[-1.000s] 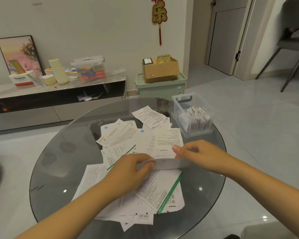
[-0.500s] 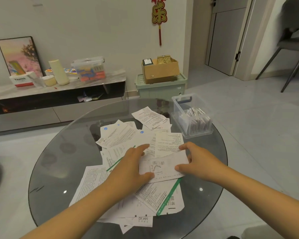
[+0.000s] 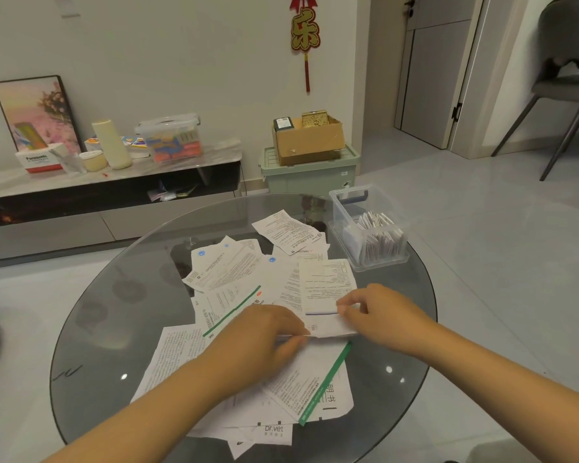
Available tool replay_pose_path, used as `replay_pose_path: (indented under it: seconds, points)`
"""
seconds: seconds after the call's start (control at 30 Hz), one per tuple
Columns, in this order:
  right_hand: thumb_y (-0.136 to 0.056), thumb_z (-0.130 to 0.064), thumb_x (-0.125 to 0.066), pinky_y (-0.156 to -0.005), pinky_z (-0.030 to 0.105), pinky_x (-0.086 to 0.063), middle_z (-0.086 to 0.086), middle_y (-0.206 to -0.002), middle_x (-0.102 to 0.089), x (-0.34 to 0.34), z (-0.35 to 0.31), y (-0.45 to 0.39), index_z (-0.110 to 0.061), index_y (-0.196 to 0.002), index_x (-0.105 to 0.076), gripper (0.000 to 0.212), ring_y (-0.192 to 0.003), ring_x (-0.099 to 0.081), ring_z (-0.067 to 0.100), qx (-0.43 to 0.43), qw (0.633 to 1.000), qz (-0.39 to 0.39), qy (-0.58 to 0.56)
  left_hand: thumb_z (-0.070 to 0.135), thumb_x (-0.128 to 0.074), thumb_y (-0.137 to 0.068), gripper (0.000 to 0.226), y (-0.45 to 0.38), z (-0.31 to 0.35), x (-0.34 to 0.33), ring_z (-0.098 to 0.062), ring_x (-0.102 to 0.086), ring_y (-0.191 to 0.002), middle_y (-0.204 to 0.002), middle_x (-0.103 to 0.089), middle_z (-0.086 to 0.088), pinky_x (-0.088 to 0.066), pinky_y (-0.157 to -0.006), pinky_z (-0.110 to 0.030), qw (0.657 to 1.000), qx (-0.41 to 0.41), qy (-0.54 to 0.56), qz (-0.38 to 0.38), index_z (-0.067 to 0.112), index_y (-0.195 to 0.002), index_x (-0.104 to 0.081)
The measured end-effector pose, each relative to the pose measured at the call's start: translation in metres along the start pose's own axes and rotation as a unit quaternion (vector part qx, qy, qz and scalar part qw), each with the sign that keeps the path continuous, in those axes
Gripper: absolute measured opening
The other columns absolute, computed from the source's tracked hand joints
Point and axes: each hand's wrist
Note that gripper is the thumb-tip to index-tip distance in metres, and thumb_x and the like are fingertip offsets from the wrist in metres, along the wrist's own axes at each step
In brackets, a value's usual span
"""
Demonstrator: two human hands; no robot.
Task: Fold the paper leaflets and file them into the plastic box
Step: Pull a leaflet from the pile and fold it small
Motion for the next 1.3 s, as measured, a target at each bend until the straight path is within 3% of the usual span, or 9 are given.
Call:
replay_pose_path:
  seconds: [0.1, 0.2, 0.33, 0.5, 0.73, 0.87, 0.97, 1.17, 1.3]
  points:
    - [-0.098, -0.049, -0.024, -0.095, 0.032, -0.03, -0.005, -0.121, -0.042, -0.001, 0.0, 0.001, -0.039, -0.133, -0.047, 0.043, -0.115, -0.034, 0.018, 0.026, 0.991, -0.012, 0.127, 0.053, -0.042, -0.088, 0.045, 0.002, -0.003, 0.008, -0.001, -0.059, -0.097, -0.108, -0.068, 0.014, -0.049, -0.086, -0.023, 1.0, -0.02, -0.019, -0.015, 0.024, -0.105, -0.073]
    - [-0.098, -0.053, -0.015, -0.105, 0.037, -0.018, -0.006, -0.145, -0.032, -0.005, -0.001, -0.002, -0.039, -0.141, -0.034, 0.05, -0.13, -0.024, 0.02, 0.038, 0.988, -0.038, 0.143, 0.043, -0.052, -0.092, 0.028, 0.009, -0.01, 0.014, 0.001, -0.058, -0.096, -0.108, -0.066, 0.017, -0.048, -0.089, -0.023, 0.999, 0.015, -0.008, -0.045, 0.027, -0.106, -0.071]
    - [-0.097, -0.05, -0.027, -0.096, 0.027, -0.017, -0.018, -0.117, -0.055, -0.004, -0.012, 0.0, -0.038, -0.116, -0.059, 0.039, -0.118, -0.031, 0.01, 0.114, 0.992, 0.048, 0.001, 0.035, -0.049, -0.094, 0.02, 0.017, -0.008, 0.015, 0.003, -0.056, -0.09, -0.097, -0.062, 0.022, -0.048, -0.087, -0.024, 0.998, 0.048, 0.011, -0.039, 0.032, -0.104, -0.067]
    - [-0.089, -0.038, -0.059, -0.095, 0.022, -0.025, -0.025, -0.102, -0.062, -0.005, -0.022, 0.01, -0.041, -0.102, -0.068, 0.017, -0.106, -0.037, 0.0, 0.186, 0.98, 0.06, -0.026, 0.033, -0.047, -0.096, 0.032, 0.016, -0.006, 0.006, 0.002, -0.053, -0.105, -0.118, -0.057, 0.023, -0.044, -0.096, -0.024, 0.997, 0.072, 0.04, -0.002, 0.039, -0.128, -0.049]
    - [-0.092, -0.04, -0.052, -0.085, 0.018, -0.022, -0.02, -0.106, -0.063, -0.015, -0.02, 0.008, -0.04, -0.113, -0.065, 0.024, -0.1, -0.043, 0.002, 0.21, 0.97, 0.116, 0.045, 0.027, -0.057, -0.092, 0.04, 0.008, -0.009, -0.003, 0.001, -0.047, -0.104, -0.114, -0.053, 0.018, -0.037, -0.097, -0.018, 0.993, 0.099, 0.067, 0.01, 0.035, -0.13, -0.047]
    - [-0.092, -0.046, -0.05, -0.082, 0.02, -0.016, -0.019, -0.113, -0.056, -0.019, -0.018, 0.008, -0.042, -0.116, -0.063, 0.028, -0.11, -0.038, 0.007, 0.242, 0.96, 0.044, 0.135, 0.031, -0.062, -0.089, 0.038, 0.005, -0.011, -0.009, -0.002, -0.041, -0.111, -0.116, -0.045, 0.016, -0.033, -0.099, -0.02, 0.994, 0.103, 0.048, 0.001, 0.034, -0.126, -0.053]
    - [-0.092, -0.044, -0.051, -0.081, 0.019, -0.015, -0.02, -0.115, -0.055, -0.022, -0.018, 0.007, -0.04, -0.115, -0.064, 0.027, -0.11, -0.035, 0.006, 0.225, 0.966, 0.025, 0.127, 0.04, -0.063, -0.087, 0.037, 0.002, -0.012, -0.007, -0.004, -0.031, -0.113, -0.112, -0.037, 0.019, -0.024, -0.104, -0.025, 0.995, 0.097, 0.002, -0.021, 0.039, -0.123, -0.055]
    - [-0.094, -0.038, -0.05, -0.099, 0.023, -0.02, -0.012, -0.125, -0.048, -0.031, -0.023, 0.004, -0.031, -0.129, -0.048, 0.036, -0.12, -0.033, 0.011, 0.207, 0.969, 0.026, 0.13, 0.039, -0.068, -0.082, 0.035, -0.003, -0.009, 0.0, -0.009, -0.031, -0.111, -0.11, -0.037, 0.014, -0.026, -0.1, -0.025, 0.994, 0.106, -0.004, -0.037, 0.033, -0.114, -0.057]
    - [-0.09, -0.037, -0.056, -0.099, 0.025, -0.023, -0.008, -0.117, -0.049, -0.029, -0.024, 0.0, -0.03, -0.123, -0.055, 0.033, -0.116, -0.035, 0.014, 0.181, 0.977, 0.017, 0.115, 0.032, -0.07, -0.082, 0.025, -0.008, 0.0, 0.003, -0.01, -0.037, -0.107, -0.108, -0.042, 0.013, -0.03, -0.094, -0.025, 0.993, 0.106, 0.014, -0.049, 0.028, -0.101, -0.054]
Point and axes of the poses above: each hand's wrist, its own y-axis away from the middle knuckle, its own x-axis out of the back of the hand, z = x × y
